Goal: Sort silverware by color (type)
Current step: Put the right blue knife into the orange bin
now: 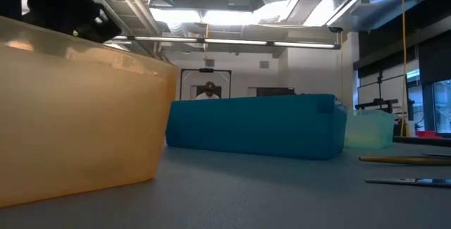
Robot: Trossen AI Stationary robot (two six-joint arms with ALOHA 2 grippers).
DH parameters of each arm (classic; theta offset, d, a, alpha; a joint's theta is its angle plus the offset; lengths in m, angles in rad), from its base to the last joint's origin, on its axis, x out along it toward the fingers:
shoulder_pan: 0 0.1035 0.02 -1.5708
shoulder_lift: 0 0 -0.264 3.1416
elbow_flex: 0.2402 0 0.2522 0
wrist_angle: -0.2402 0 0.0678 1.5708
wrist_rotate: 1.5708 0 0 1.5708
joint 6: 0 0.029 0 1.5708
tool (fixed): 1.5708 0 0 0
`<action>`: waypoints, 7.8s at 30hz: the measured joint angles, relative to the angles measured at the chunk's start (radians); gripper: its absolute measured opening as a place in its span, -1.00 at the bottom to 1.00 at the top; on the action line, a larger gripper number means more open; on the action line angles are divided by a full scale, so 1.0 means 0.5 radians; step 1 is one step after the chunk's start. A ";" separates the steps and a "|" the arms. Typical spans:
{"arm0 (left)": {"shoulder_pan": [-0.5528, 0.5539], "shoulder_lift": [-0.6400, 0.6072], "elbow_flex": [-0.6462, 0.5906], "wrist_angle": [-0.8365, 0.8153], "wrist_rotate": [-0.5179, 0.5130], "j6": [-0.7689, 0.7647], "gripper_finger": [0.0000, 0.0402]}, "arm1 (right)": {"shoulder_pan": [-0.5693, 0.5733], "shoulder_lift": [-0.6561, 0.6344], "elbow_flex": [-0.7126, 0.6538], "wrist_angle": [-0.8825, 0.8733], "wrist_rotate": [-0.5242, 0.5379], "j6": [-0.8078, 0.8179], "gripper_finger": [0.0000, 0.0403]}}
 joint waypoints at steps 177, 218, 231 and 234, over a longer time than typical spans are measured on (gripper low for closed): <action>0.027 0.003 0.093 0.088 -0.272 0.486 -0.34 | 1.032 1.283 0.918 -1.251 1.302 -0.383 -0.96; 0.679 0.003 0.093 1.118 -0.587 0.790 -0.34 | 0.231 -0.511 -0.398 0.513 1.147 -1.252 -1.00; 0.792 0.003 0.093 1.347 -0.587 0.788 -0.34 | -0.109 -0.603 -0.973 1.468 0.608 -1.188 -1.00; 0.799 0.003 0.093 1.347 -0.587 0.787 -0.34 | -0.210 -0.603 -1.045 1.611 0.484 -1.124 -1.00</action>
